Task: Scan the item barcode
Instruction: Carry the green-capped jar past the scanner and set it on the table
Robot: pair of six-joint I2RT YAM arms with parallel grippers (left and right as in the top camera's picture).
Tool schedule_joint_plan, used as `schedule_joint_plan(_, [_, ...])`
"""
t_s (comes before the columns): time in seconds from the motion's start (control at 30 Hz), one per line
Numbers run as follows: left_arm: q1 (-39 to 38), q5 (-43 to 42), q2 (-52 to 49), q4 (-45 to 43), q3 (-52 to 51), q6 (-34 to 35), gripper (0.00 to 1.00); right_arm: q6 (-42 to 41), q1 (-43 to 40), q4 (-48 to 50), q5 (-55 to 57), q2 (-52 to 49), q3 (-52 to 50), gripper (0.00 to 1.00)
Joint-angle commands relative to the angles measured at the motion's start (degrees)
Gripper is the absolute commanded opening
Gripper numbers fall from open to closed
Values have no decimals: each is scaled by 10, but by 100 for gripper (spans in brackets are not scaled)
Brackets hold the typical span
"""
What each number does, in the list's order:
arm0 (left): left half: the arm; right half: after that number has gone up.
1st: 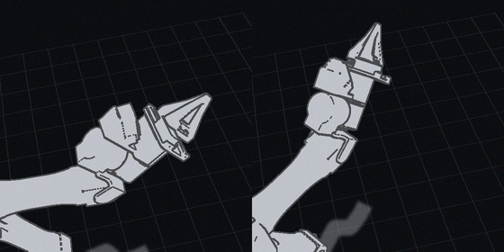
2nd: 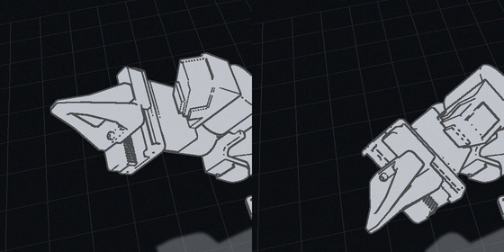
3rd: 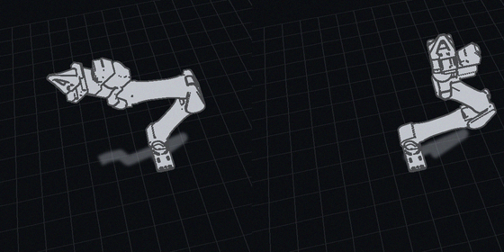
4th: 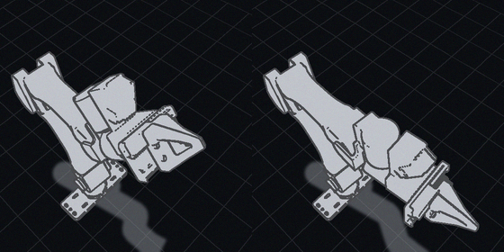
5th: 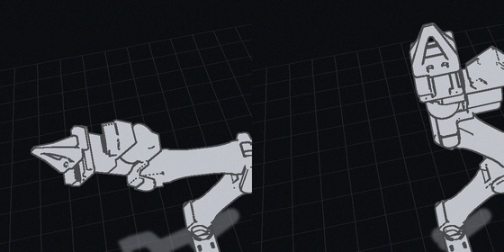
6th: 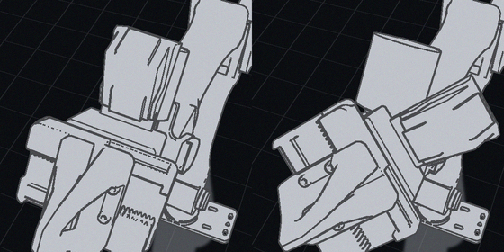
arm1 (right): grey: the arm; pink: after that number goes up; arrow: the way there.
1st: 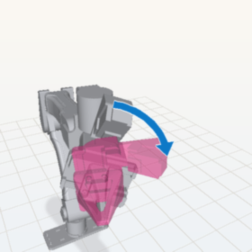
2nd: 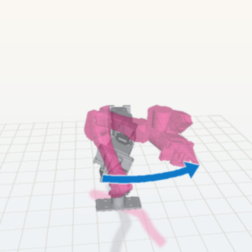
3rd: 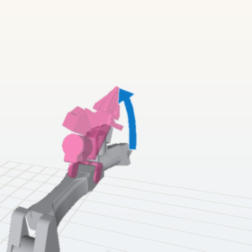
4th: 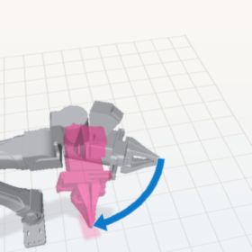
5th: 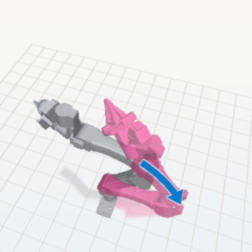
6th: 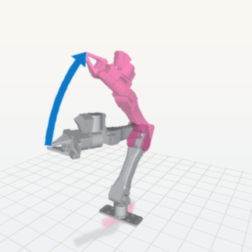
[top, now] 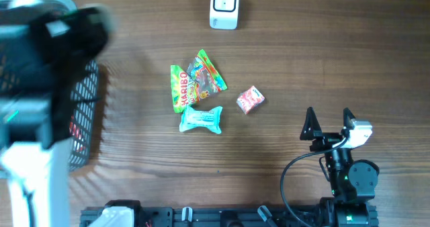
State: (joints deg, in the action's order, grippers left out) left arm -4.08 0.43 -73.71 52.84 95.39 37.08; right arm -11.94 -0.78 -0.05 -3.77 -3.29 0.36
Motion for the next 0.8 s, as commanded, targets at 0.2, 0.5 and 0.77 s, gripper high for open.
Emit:
schedule_joint_plan(0.2, [-305,-11,-299,-157,-1,72,55,-1,4,1,8,0,-1,100])
schedule_joint_plan(0.5, [-412,-9,-473,-293,-1,66,59,-1,4,1,8,0,-1,100])
schedule_joint_plan(0.77, [-425,-8,-510,-219,-1,35,59,-1,4,1,8,0,-1,100])
